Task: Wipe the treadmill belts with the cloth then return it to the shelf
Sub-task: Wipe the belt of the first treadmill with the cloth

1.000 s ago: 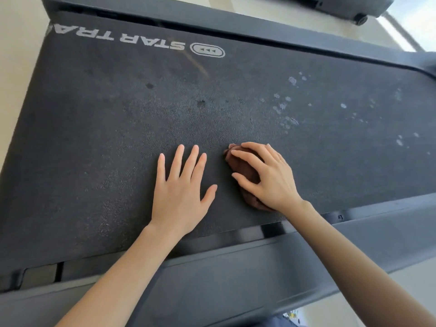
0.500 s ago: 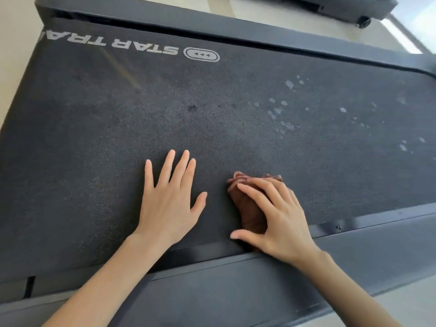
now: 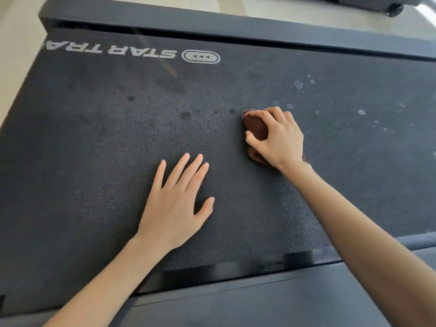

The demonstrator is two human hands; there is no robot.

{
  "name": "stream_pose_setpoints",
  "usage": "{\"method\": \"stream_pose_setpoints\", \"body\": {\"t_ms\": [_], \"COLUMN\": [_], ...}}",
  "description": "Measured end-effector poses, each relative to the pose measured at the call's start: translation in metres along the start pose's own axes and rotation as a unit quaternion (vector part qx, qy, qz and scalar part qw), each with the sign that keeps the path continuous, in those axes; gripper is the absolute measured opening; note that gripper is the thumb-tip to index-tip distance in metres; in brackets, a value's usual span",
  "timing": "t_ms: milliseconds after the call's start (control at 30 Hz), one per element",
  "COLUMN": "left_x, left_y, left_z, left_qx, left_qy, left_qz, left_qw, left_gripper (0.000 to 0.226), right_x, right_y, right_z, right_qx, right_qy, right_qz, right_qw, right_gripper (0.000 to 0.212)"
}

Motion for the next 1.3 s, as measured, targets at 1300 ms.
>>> {"method": "stream_pose_setpoints", "body": {"t_ms": [1300], "left_x": [0.065], "left_y": [0.001], "left_z": [0.022], "left_qx": [-0.011], "left_qy": [0.027], "left_qz": [0.017], "left_qw": [0.999], "left_gripper": [0.065], "right_x": [0.199], "right_y": [-0.050], "right_z": [-0.062], "right_qx": [0.043], "right_qy": [0.166], "right_qz": [0.002], "right_qw": [0.985], "right_gripper": [0.037]}}
Point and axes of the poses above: each hand's wrist, its own z-axis towards the middle knuckle, its own y-axis out of the palm, x = y × z, the point moved 7 cm from there along z, towards the middle knuckle, and after that the axes turned 15 degrees about -x, right-handed, at the moved point
